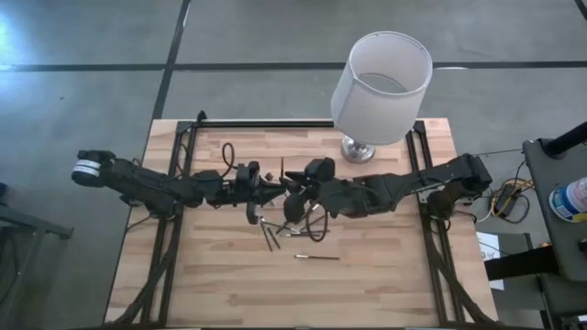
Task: Put items in baskets/containers
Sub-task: Put the eyeshadow brush into the transparent organizer, then put the foundation brush into the transparent organizer
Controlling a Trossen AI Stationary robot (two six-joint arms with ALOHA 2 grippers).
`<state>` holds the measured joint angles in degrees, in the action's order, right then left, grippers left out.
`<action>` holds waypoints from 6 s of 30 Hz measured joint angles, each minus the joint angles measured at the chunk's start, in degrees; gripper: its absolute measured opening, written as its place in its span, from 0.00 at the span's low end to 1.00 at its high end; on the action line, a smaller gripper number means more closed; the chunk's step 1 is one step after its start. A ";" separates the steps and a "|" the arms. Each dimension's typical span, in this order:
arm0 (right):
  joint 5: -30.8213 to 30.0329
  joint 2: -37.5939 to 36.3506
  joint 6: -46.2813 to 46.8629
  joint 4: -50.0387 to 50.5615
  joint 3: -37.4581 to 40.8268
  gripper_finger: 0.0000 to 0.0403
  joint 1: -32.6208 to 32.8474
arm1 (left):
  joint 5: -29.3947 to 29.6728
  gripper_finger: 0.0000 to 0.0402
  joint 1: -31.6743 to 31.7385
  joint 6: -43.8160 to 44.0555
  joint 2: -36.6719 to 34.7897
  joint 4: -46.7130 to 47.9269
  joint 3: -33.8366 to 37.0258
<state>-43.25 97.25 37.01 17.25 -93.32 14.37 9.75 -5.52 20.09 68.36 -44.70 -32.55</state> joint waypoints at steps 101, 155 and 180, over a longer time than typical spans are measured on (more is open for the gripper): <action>2.53 0.97 2.11 16.48 1.78 0.03 -6.26 | 4.32 0.50 -4.31 12.12 -3.83 25.36 0.12; 17.71 4.90 -14.36 14.33 16.64 0.41 -7.00 | 24.21 0.51 -18.62 26.61 -23.82 49.88 1.09; 32.86 33.34 -66.61 35.78 -16.09 0.30 -6.45 | 24.75 0.51 -23.59 40.37 -23.80 48.22 7.51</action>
<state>-10.39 130.59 -29.60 53.03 -109.41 7.92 34.49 -29.11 60.46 44.55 3.52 -25.04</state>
